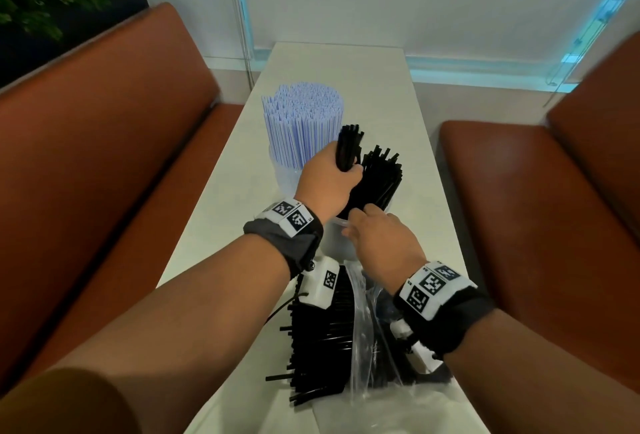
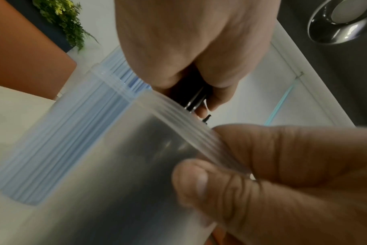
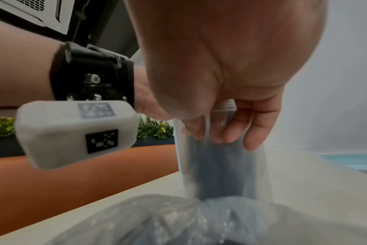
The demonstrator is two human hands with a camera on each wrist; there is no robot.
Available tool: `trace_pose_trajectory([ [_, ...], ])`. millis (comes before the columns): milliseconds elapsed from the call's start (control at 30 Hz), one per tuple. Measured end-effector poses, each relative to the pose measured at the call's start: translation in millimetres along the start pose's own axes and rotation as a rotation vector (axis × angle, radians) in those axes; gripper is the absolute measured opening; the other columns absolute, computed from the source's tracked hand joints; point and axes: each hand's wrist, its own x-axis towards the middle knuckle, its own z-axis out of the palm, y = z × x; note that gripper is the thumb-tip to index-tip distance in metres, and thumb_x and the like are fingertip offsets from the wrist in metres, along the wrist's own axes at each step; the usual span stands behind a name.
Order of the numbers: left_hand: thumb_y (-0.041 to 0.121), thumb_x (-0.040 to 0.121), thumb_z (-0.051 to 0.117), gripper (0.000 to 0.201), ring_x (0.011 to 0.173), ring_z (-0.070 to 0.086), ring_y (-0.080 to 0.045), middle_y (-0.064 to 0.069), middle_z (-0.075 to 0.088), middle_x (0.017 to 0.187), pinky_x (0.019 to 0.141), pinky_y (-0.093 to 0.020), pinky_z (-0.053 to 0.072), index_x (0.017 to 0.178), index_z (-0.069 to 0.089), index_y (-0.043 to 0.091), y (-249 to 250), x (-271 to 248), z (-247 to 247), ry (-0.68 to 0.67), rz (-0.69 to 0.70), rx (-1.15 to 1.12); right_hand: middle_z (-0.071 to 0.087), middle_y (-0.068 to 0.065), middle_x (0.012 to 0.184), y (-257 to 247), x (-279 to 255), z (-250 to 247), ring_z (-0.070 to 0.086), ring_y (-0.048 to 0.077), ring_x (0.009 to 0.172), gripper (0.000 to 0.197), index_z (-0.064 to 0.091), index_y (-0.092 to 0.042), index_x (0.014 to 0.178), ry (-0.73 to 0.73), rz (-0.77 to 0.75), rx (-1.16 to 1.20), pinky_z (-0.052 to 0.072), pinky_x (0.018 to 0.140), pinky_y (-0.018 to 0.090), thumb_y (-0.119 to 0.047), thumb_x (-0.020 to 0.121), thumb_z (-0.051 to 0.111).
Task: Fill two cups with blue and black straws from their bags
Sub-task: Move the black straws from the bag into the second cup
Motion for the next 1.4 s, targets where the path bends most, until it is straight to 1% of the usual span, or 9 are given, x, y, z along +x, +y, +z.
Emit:
trace_pose_trajectory([
  [100, 0.03, 0.088, 0.073, 0.038, 0.099, 0.065, -0.015, 0.002, 0.069, 0.109, 0.084, -0.028, 0.051, 0.121, 0.062, 0.015, 2, 1, 1, -0.161, -0.017, 0.142, 0.047, 0.002, 0.109, -1, 0, -1, 0.055, 0.029, 0.094, 0.018, 0.05, -0.018, 0.118, -0.028, 0.007, -0.001, 0.044, 0.072, 0.036, -0.024, 0.101, 0.055],
  [333, 0.043, 0.083, 0.078, 0.078, 0.122, 0.048, -0.009, 0.004, 0.049, 0.131, 0.106, -0.025, 0.038, 0.148, 0.041, 0.019, -3, -21, -27, -0.053, 0.069, 0.084, 0.044, -0.001, 0.108, -2, 0, -4, 0.056, 0.028, 0.099, 0.025, 0.048, -0.02, 0.123, -0.049, 0.03, 0.024, 0.05, 0.077, 0.038, -0.023, 0.1, 0.056],
  [467, 0.04, 0.087, 0.073, 0.052, 0.112, 0.055, -0.006, 0.008, 0.053, 0.121, 0.1, -0.026, 0.047, 0.133, 0.056, 0.025, -21, -53, -52, 0.034, 0.075, 0.057, 0.038, -0.002, 0.106, -5, -10, -12, 0.059, 0.027, 0.09, 0.017, 0.049, -0.021, 0.117, 0.01, -0.014, 0.024, 0.047, 0.065, 0.037, -0.024, 0.101, 0.053],
  [600, 0.033, 0.091, 0.07, 0.019, 0.096, 0.062, -0.005, 0.014, 0.061, 0.103, 0.093, -0.031, 0.053, 0.108, 0.062, 0.036, -43, -89, -65, -0.015, 0.05, 0.13, 0.052, -0.003, 0.105, -18, -38, -16, 0.054, 0.019, 0.065, 0.016, 0.054, -0.025, 0.108, 0.401, -0.077, 0.205, 0.049, 0.051, 0.034, -0.036, 0.096, 0.054],
  [733, 0.04, 0.09, 0.069, 0.03, 0.097, 0.061, -0.009, 0.008, 0.063, 0.106, 0.092, -0.035, 0.052, 0.118, 0.067, 0.029, -61, -119, -58, -0.371, 0.039, 0.348, 0.059, -0.003, 0.087, -22, -55, 3, 0.057, 0.024, 0.074, 0.048, 0.037, -0.029, 0.097, -0.117, 0.243, -0.039, 0.041, 0.061, 0.036, -0.075, 0.083, 0.04],
  [800, 0.043, 0.089, 0.068, 0.041, 0.106, 0.059, -0.013, 0.005, 0.061, 0.117, 0.095, -0.036, 0.05, 0.126, 0.064, 0.026, -64, -131, -46, -0.529, 0.111, 0.465, 0.058, -0.003, 0.084, -19, -59, 13, 0.055, 0.022, 0.075, 0.047, 0.043, -0.027, 0.092, -0.225, 0.268, -0.142, 0.037, 0.062, 0.035, -0.072, 0.08, 0.051],
  [967, 0.044, 0.091, 0.064, 0.058, 0.128, 0.044, -0.021, 0.0, 0.05, 0.139, 0.105, -0.038, 0.043, 0.142, 0.053, 0.018, -66, -150, -13, -0.66, 0.244, 0.627, 0.042, -0.01, 0.067, -10, -59, 13, 0.039, 0.01, 0.056, 0.032, 0.035, -0.028, 0.066, -0.214, 0.274, -0.03, 0.027, 0.05, 0.026, -0.035, 0.084, 0.06],
  [1167, 0.042, 0.096, 0.057, 0.057, 0.121, 0.046, -0.029, -0.009, 0.05, 0.134, 0.097, -0.042, 0.046, 0.144, 0.044, 0.013, -60, -152, 10, -0.72, 0.299, 0.816, 0.049, -0.007, 0.073, -9, -59, 1, 0.053, 0.021, 0.072, 0.016, 0.054, -0.022, 0.084, -0.189, 0.271, 0.002, 0.03, 0.05, 0.027, -0.037, 0.082, 0.06],
  [1400, 0.029, 0.1, 0.05, 0.041, 0.112, 0.054, -0.029, -0.009, 0.055, 0.127, 0.085, -0.041, 0.048, 0.135, 0.049, 0.009, -51, -150, 18, -0.697, 0.345, 0.88, 0.065, -0.004, 0.095, -10, -65, -7, 0.062, 0.021, 0.085, 0.021, 0.055, -0.026, 0.103, -0.168, 0.246, 0.062, 0.049, 0.07, 0.033, -0.036, 0.084, 0.057],
])
